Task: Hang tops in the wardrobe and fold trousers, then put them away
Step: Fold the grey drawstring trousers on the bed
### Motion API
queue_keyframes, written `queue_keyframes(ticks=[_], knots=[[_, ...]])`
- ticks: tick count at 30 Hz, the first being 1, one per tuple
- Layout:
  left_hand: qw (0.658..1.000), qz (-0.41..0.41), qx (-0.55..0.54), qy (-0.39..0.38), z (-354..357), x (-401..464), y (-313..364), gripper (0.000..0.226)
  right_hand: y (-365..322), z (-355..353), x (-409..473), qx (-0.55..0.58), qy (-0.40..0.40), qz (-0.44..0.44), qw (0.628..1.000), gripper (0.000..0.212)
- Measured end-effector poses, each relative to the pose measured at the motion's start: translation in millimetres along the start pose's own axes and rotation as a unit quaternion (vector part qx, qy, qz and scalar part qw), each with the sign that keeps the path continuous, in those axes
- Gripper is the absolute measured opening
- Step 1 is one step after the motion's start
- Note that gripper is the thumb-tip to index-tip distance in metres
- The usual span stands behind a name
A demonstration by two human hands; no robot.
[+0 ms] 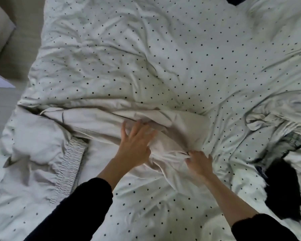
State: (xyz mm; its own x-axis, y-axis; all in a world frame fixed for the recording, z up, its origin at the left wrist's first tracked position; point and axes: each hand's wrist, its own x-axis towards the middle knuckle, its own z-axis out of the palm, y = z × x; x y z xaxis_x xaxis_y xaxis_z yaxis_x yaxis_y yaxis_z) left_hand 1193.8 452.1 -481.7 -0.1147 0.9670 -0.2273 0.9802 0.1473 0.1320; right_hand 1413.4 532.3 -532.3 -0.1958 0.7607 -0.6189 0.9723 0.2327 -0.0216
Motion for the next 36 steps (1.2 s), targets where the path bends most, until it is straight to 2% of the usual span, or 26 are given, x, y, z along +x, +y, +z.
queue_keyframes(ticks=[2,3,4,6,9,11,13,16,19,21,23,25,26,28,30,31,32,34,36], knots=[[0.999,0.007,0.041,-0.001,-5.9,7.8,14.4,0.037,16.3,-1.5,0.6,0.107,0.006,-0.015,0.994,0.018],[0.998,0.017,0.06,0.03,-11.3,9.7,21.5,0.024,23.5,-5.0,-0.7,0.184,-0.001,-0.025,0.983,0.012],[0.995,0.027,0.062,0.077,-14.7,10.5,24.8,0.014,29.0,-10.6,-3.4,0.249,0.002,-0.033,0.968,0.016],[0.986,0.022,0.017,0.163,-23.0,13.0,28.7,0.013,39.1,-29.1,-7.0,0.321,0.04,-0.04,0.945,0.02],[0.972,-0.02,-0.045,0.231,-49.1,29.7,26.7,0.008,39.6,-76.3,0.0,0.323,0.13,-0.075,0.934,0.007],[0.962,-0.067,-0.049,0.258,-68.6,51.8,19.5,0.002,31.7,-115.3,16.3,0.282,0.207,-0.119,0.929,0.024],[0.966,-0.12,-0.043,0.224,-80.5,71.2,11.6,0.013,20.3,-145.9,36.1,0.233,0.238,-0.131,0.934,0.041],[0.966,-0.157,-0.043,0.202,-69.4,77.6,10.9,0.034,10.1,-146.2,51.4,0.196,0.211,-0.094,0.953,0.058],[0.971,-0.122,-0.042,0.201,-42.5,50.7,32.3,0.043,14.2,-97.6,37.8,0.25,0.183,-0.068,0.949,0.06],[0.976,-0.089,-0.013,0.199,-16.4,25.2,47.4,0.046,22.7,-52.9,21.0,0.319,0.163,-0.006,0.934,0.056],[0.984,-0.061,-0.001,0.165,3.8,5.0,56.5,0.052,31.8,-15.2,7.3,0.416,0.128,0.101,0.894,0.049],[0.992,-0.048,0.005,0.116,19.8,-4.6,61.3,0.056,40.9,16.3,1.6,0.509,0.047,0.202,0.835,0.042],[0.994,-0.044,0.015,0.095,25.1,-5.9,61.8,0.058,45.3,28.9,3.4,0.561,-0.003,0.247,0.79,0.037],[0.996,-0.029,0.037,0.071,32.9,-3.9,62.6,0.063,50.7,42.4,9.1,0.695,-0.105,0.312,0.639,0.018],[0.997,-0.012,0.045,0.064,38.3,-0.5,65.8,0.064,56.2,49.6,19.1,0.774,-0.145,0.33,0.521,0.025],[0.997,-0.001,0.045,0.06,45.5,-0.2,70.1,0.064,60.4,58.5,24.8,0.794,-0.144,0.336,0.486,0.03],[0.997,0.005,0.046,0.059,46.7,0.8,73.0,0.063,61.4,59.8,30.5,0.808,-0.143,0.334,0.463,0.033],[0.997,0.015,0.058,0.049,56.4,0.2,83.2,0.065,68.7,64.1,35.4,0.819,-0.137,0.319,0.456,0.032],[0.996,0.022,0.079,0.032,62.6,-1.6,92.9,0.071,80.2,62.5,32.8,0.816,-0.126,0.293,0.483,0.021]])
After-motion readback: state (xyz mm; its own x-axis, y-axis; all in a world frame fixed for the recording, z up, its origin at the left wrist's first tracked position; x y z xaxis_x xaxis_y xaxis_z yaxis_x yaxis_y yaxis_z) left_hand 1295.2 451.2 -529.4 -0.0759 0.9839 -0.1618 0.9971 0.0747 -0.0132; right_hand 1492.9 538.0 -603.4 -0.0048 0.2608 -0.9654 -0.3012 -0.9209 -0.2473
